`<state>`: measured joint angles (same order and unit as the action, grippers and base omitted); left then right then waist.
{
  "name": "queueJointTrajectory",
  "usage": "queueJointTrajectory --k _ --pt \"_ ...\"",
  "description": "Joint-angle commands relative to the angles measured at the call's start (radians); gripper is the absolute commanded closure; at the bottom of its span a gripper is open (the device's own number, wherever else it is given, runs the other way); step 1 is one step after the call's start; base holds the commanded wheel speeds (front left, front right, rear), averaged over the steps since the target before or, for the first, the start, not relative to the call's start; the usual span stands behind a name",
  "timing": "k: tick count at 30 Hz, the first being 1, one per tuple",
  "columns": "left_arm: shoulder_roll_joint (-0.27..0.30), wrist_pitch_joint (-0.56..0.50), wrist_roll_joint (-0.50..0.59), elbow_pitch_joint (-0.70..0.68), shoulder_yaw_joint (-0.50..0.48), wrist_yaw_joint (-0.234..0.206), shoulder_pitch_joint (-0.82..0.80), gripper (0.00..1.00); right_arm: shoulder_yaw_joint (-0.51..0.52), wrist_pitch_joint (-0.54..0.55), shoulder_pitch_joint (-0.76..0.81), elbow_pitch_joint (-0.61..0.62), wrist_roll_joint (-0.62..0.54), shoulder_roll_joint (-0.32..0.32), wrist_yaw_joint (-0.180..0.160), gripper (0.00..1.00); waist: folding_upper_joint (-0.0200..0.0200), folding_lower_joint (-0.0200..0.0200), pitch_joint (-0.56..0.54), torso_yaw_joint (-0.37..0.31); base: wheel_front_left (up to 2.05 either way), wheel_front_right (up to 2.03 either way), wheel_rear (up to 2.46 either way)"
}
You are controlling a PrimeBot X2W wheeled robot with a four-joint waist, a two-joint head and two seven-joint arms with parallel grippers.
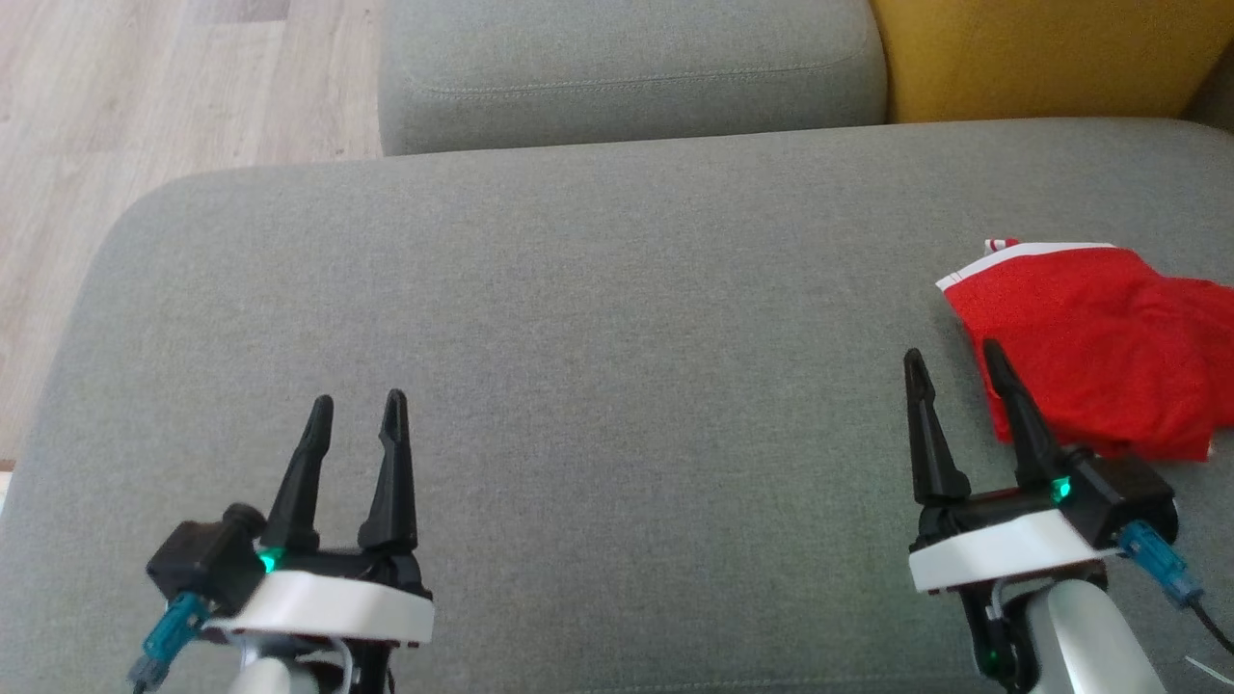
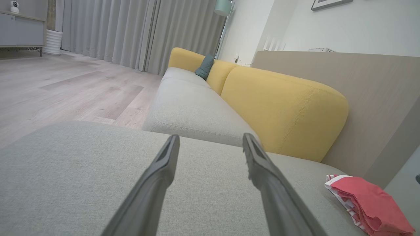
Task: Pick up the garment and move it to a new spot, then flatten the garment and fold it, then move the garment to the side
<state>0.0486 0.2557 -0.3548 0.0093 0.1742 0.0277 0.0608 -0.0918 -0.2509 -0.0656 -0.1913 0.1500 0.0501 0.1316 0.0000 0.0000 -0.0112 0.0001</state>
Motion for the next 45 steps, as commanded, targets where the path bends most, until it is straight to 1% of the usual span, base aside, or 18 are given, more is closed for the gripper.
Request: queueJointTrajectory --k 1,10,22,23,27,45 --pt "0.002 0.006 -0.007 -0.044 -0.045 0.001 -0.029 0.0 -0.026 -0.011 -0.011 0.038 0.008 0.0 -0.001 0.0 0.0 0.0 0.0 -0.001 0.0 0.0 0.0" --pt "0.002 0.006 -0.001 -0.05 -0.055 -0.002 -0.026 0.0 -0.028 -0.011 -0.008 0.037 0.012 0.0 -0.001 0.0 0.0 0.0 -0.002 -0.004 0.0 0.0 0.0" --pt "0.002 0.006 -0.015 -0.049 -0.051 0.005 -0.025 0.0 -0.031 -0.011 -0.008 0.032 0.015 0.0 -0.001 0.0 0.0 0.0 0.002 -0.009 0.0 0.0 0.0" --pt "0.0 0.0 -0.011 -0.011 -0.022 0.0 0.0 1.0 -0.003 0.0 0.018 0.0 0.009 0.0 0.0 1.0 0.0 0.0 0.002 -0.009 0.0 0.0 0.0" --pt "-0.001 -0.001 -0.018 0.051 -0.02 0.0 0.017 1.0 -0.003 0.002 0.037 -0.056 0.016 -0.001 0.0 1.0 0.0 0.0 0.002 -0.009 0.0 0.0 0.0" --pt "0.011 -0.042 -0.21 0.079 -0.044 0.014 -0.01 1.0 0.012 0.043 0.026 -0.055 0.238 0.01 0.0 1.0 0.0 0.0 0.004 -0.008 0.0 0.0 0.0"
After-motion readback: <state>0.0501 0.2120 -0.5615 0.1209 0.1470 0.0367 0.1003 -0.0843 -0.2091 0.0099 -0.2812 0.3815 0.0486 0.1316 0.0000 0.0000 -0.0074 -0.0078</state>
